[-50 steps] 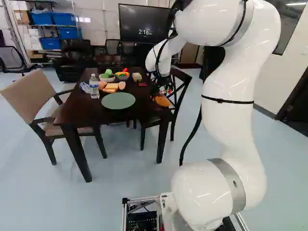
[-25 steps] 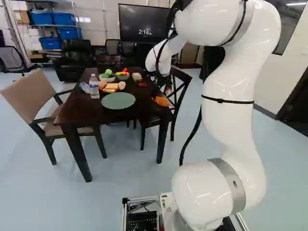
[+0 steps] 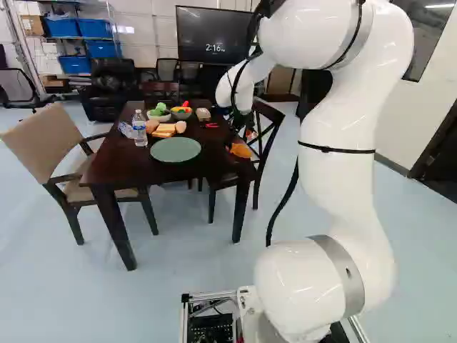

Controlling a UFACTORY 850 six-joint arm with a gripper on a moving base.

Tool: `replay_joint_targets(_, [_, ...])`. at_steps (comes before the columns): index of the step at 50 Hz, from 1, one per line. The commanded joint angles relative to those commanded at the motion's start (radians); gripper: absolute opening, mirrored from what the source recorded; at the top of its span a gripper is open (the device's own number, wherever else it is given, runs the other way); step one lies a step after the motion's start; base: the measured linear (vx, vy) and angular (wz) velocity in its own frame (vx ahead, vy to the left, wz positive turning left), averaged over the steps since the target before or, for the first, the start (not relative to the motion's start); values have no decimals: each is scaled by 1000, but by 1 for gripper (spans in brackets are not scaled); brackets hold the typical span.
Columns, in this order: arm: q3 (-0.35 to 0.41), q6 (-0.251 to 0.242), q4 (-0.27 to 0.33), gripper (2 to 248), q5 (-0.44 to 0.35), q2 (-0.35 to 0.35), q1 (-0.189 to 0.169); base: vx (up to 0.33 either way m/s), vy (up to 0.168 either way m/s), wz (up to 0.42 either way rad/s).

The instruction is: Move the croissant to the empty plate

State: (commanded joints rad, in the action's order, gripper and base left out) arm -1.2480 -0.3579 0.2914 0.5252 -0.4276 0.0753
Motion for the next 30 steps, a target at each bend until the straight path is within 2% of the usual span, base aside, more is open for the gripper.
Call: replay_joint_targets(30, [-4,0,0,247,0,-14,0,0,0,0])
